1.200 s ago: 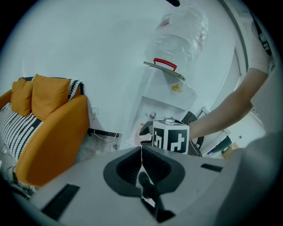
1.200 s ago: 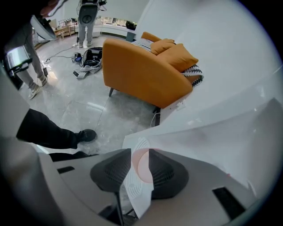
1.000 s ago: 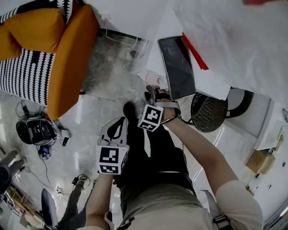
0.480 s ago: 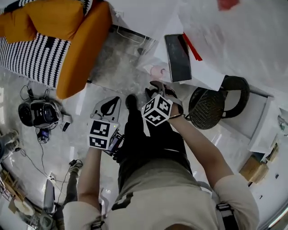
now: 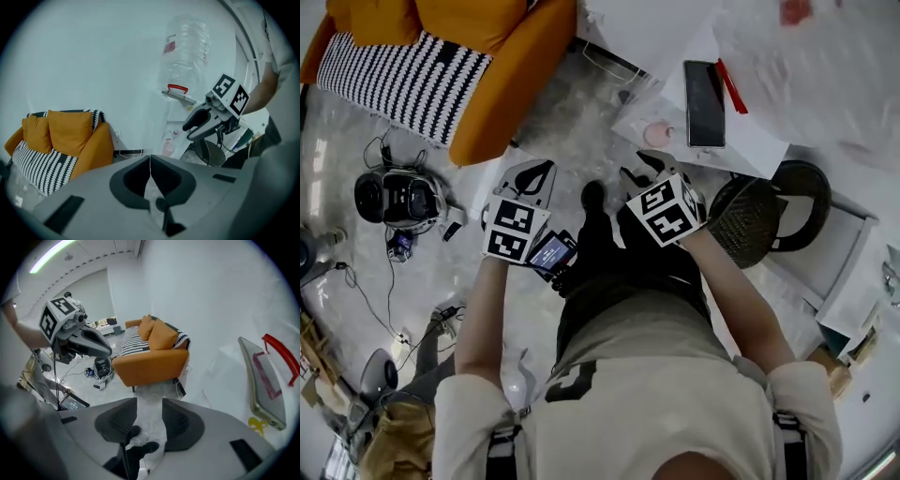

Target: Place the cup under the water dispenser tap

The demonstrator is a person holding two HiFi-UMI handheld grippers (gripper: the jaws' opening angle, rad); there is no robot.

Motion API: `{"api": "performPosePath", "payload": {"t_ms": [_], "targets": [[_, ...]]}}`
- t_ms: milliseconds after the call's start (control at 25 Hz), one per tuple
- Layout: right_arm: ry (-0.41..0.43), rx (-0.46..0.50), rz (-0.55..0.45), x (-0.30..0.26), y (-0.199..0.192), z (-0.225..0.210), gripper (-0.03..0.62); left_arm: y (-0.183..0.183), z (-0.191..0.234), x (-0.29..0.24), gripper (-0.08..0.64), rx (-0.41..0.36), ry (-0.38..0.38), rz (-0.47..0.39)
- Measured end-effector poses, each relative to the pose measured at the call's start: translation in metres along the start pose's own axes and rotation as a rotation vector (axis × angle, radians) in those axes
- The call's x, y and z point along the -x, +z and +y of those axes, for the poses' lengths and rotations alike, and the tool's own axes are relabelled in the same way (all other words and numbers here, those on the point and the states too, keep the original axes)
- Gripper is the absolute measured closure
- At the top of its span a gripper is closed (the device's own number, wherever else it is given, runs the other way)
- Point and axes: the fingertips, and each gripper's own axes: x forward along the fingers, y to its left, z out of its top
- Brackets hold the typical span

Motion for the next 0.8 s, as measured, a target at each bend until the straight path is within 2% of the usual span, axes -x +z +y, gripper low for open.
{"api": "performPosePath", "payload": {"t_ms": [160, 400, 560, 720, 800], "targets": [[-0.012, -0.028, -0.02, 0.012, 0.007, -0.003, 0.436, 0.006, 0.003, 0.014, 0.502, -0.035, 0.01, -0.012], [-0.004, -0.056, -0.071, 0.019, 0.029, -0.001, 0.436, 0.026, 0.016, 0.032, 0.502, 0.01, 0.055, -0.068], [0.054, -0.107, -0.091, 0.026, 0.044, 0.006, 0.437, 0.049, 0.01, 0.041, 0.502, 0.031, 0.076, -0.138], [0.075, -0.113, -0.161, 0.038, 0.061, 0.008, 0.436, 0.075, -0.006, 0.048, 0.502, 0.039, 0.067, -0.218], [0.086, -0.144, -0.214, 0.043, 0.071, 0.008, 0.404, 0.082, -0.011, 0.05, 0.502, 0.034, 0.05, -0.232]]}}
